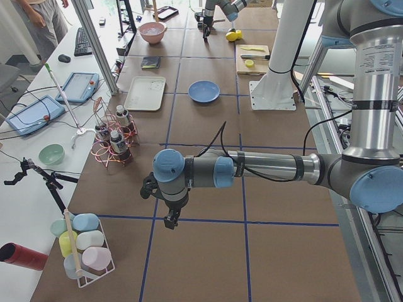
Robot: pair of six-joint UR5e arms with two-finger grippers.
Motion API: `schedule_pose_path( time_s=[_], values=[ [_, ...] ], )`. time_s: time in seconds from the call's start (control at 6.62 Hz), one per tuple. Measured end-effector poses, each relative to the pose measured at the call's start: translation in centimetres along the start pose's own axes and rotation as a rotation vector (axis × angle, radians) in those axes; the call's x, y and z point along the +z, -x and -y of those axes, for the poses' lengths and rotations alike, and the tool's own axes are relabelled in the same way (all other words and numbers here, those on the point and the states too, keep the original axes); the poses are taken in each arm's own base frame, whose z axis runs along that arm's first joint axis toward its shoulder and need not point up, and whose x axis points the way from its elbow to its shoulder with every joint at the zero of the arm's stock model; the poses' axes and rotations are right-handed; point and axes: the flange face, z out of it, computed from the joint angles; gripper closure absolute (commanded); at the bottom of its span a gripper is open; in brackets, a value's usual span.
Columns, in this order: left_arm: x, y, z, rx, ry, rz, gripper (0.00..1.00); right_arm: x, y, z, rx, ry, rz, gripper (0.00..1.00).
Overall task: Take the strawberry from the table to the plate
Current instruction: 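Lower the right gripper over the red strawberry and grasp it, then carry the strawberry with the right gripper over the blue plate and lower it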
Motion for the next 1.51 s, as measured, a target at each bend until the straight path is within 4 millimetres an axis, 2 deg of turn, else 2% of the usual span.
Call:
schedule_pose_path(
  time_s=[0.15,0.3,0.45,0.6,0.75,0.91,1.06,1.21,1.36,1.51],
  values=[
    [0.0,0.0,0.0,0.001,0.0,0.0,0.0,-0.6,0.8,0.5,-0.007,-0.014,0.011,1.0],
    [-0.1,-0.1,0.0,0.002,-0.001,0.001,0.0,-2.0,3.1,2.3,-0.015,-0.045,0.038,1.0],
    [-0.1,-0.1,0.0,0.003,-0.002,0.001,0.0,-3.5,7.1,5.9,0.0,-0.073,0.071,1.0],
    [-0.2,-0.2,0.1,0.004,-0.003,0.001,0.0,-4.6,13.7,11.2,0.05,-0.077,0.105,1.0],
    [-0.2,-0.2,0.1,0.004,-0.003,0.001,0.0,-5.3,21.4,16.1,0.094,-0.064,0.125,1.0],
    [-0.3,-0.2,0.1,0.004,-0.004,0.001,0.0,-5.7,29.9,19.5,0.124,-0.048,0.117,1.0],
    [-0.3,-0.2,0.1,0.004,-0.004,0.001,0.0,-5.2,38.1,21.1,0.152,-0.049,0.092,1.0],
    [-0.3,-0.2,0.2,0.004,-0.004,0.001,0.0,-3.3,45.5,21.7,0.183,-0.063,0.061,1.0],
    [-0.3,-0.2,0.2,0.004,-0.004,0.002,0.0,-1.0,51.0,21.8,0.205,-0.074,0.028,1.0],
    [-0.3,-0.2,0.2,0.004,-0.004,0.002,0.0,1.1,54.8,21.3,0.21,-0.072,0.005,1.0]
  ],
)
